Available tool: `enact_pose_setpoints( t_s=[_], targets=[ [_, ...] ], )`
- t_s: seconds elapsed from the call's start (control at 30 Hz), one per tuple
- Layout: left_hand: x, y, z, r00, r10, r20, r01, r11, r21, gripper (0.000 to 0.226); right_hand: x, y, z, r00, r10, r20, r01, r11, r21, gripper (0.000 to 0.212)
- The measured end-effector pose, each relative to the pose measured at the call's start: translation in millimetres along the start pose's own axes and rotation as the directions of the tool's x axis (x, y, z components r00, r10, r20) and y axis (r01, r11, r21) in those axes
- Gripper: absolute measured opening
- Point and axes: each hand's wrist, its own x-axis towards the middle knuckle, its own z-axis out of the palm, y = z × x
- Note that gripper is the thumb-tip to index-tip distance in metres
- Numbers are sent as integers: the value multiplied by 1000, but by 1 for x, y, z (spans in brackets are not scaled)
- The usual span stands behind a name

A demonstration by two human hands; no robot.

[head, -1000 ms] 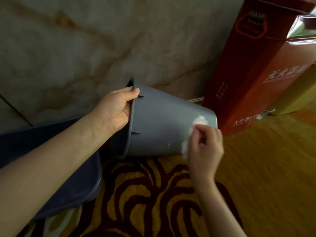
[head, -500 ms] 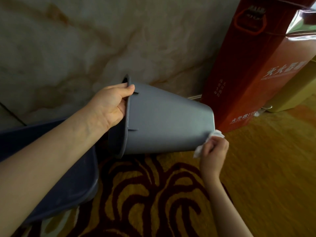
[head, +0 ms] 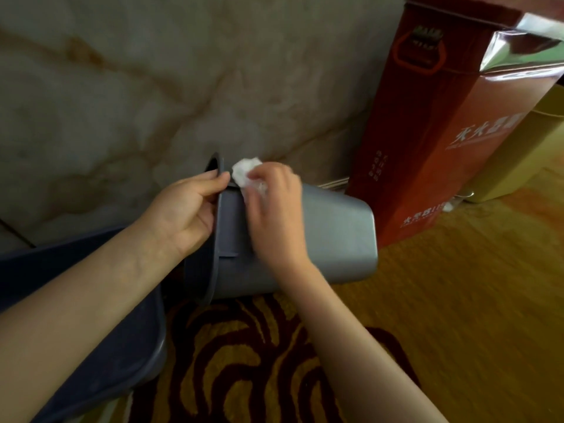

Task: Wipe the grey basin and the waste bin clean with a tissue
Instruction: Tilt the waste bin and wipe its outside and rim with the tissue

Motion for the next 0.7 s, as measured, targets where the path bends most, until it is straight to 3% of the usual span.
enact_pose_setpoints(
  t_s=[0.1,0.23,0.4,0.57,0.7],
  targets=[
    [0,0,-1,1000,14,16,-14,1000,4,24,-10,-2,9,997,-46,66,50,997,-55,28],
    [-1,0,-3,1000,9,9,-9,999,47,21,-20,22,-3,995,-86,39,90,992,-92,30],
    [0,3,-6,1000,-1,-28,3,998,57,19,-46,93,-39,979,177,-101,-187,976,-109,32],
    [0,2,1,1000,0,-25,0,1000,22,19,-68,138,-67,843,435,-315,-473,880,-50,28],
    [-1,1,6,1000,-17,-19,17,1000,-5,18,-60,129,-78,638,632,-440,-597,767,236,24]
  ],
)
